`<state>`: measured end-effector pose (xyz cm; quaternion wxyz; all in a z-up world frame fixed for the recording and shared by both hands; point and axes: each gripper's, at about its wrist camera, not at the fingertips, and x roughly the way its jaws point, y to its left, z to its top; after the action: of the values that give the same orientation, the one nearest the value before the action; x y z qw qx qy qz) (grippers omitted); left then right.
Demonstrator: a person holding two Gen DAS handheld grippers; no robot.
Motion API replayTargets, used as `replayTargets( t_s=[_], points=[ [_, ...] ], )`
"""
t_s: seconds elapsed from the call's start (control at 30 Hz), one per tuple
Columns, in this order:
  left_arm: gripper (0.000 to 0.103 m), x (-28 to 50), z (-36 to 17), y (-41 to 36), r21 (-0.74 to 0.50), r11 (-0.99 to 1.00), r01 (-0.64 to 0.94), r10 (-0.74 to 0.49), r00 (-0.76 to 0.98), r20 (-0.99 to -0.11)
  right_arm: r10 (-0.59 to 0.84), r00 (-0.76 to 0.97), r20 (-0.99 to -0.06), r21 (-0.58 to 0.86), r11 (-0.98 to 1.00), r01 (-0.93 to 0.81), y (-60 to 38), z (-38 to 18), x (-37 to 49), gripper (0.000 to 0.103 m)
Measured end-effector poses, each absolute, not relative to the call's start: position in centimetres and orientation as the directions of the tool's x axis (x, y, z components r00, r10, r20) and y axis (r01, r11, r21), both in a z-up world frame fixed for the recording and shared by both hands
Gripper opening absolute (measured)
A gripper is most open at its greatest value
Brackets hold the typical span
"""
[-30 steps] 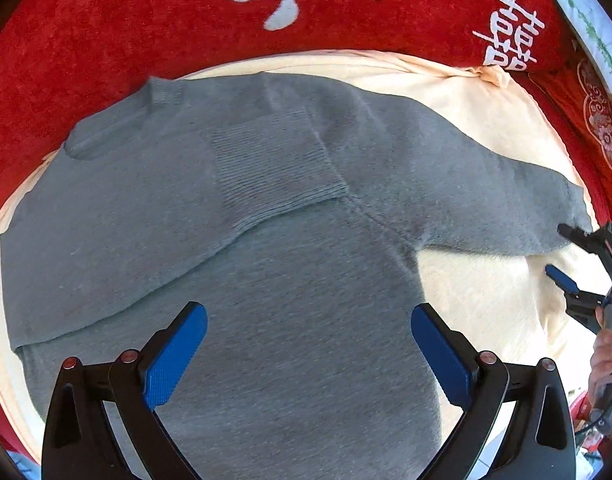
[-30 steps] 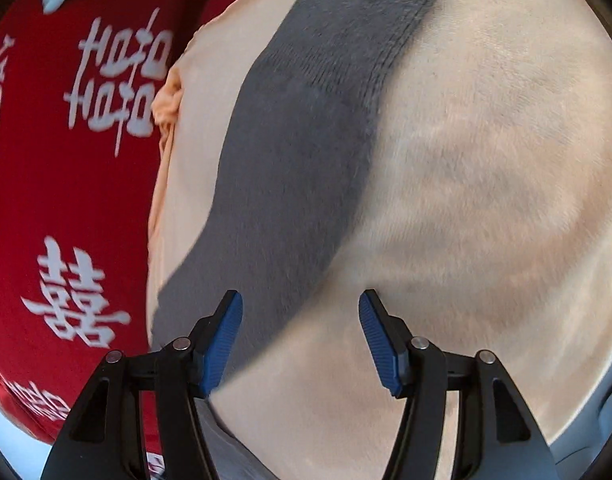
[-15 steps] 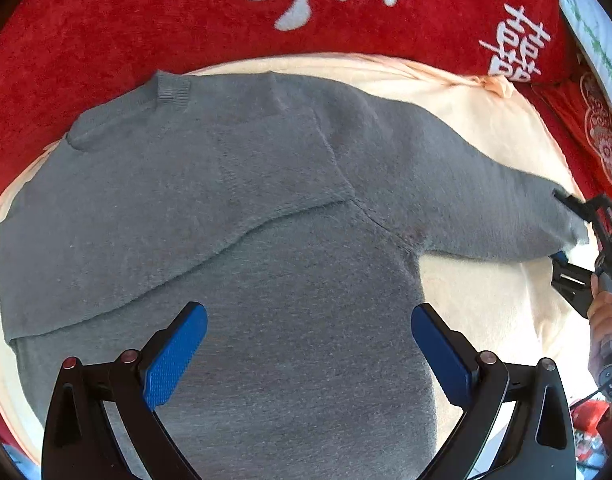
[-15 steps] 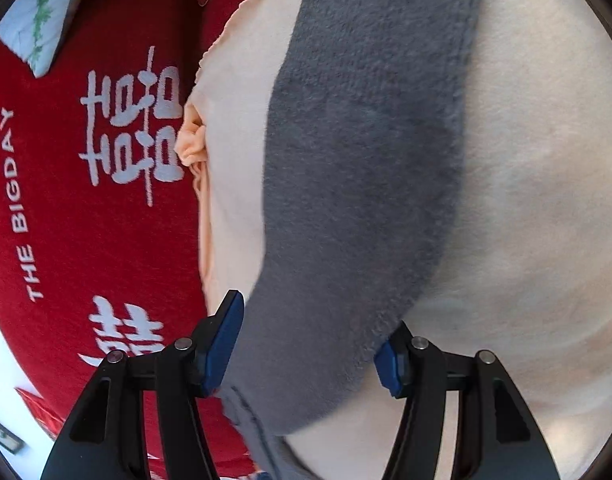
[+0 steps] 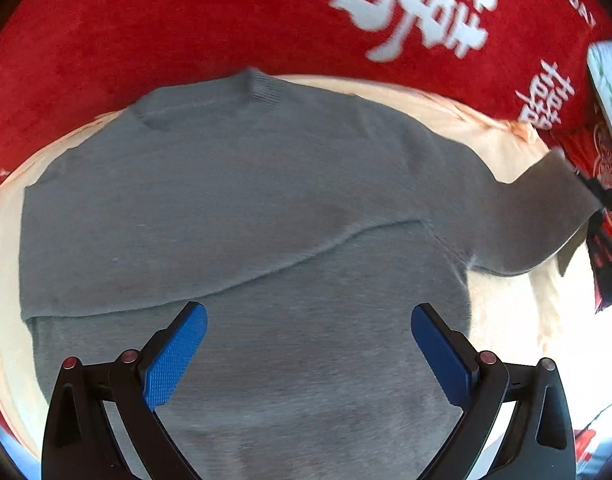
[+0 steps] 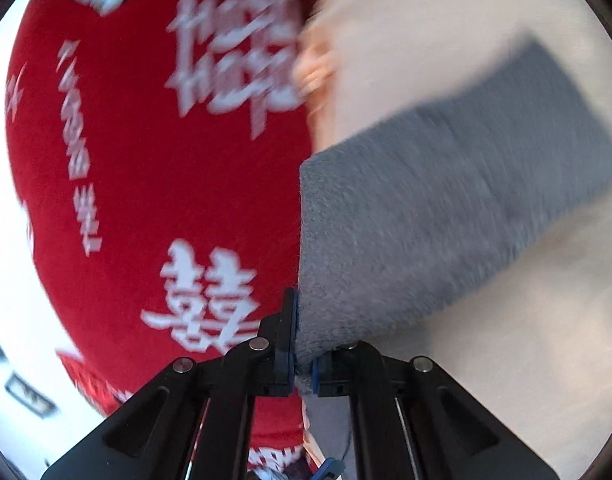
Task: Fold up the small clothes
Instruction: 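Fold the held sleeve across the sweater body and open the right gripper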
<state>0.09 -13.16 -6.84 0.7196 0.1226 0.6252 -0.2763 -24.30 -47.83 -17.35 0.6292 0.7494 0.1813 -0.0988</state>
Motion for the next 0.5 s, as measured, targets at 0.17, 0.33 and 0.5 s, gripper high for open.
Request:
replayTargets(
  t_s=[0.17,0.33,0.5],
  points=[
    [0.102,2.3,-5.9,-9.2,-0.162,0.854,0.494,-0.250,0.116,-0.961,0.283,0.879,-0.385,0.923,0.108,0.369,-43.6,-12.2,-16.6,0.006],
    [0.103,5.0,-5.4,-4.2,-0.144,0.898,0.416,-0.232,0.169,-0.958,0.438,0.768,-0.468,0.861,0.424,0.282,-35.2,-8.3,-8.6,0.006],
    [0.102,6.6,-6.1,0.1,-0.142,0.935,0.324,-0.207,0.175,-0.962,0.509,0.561,-0.653,0.707,0.676,0.210,-24.8,-9.6,-2.6,0.008]
  ],
)
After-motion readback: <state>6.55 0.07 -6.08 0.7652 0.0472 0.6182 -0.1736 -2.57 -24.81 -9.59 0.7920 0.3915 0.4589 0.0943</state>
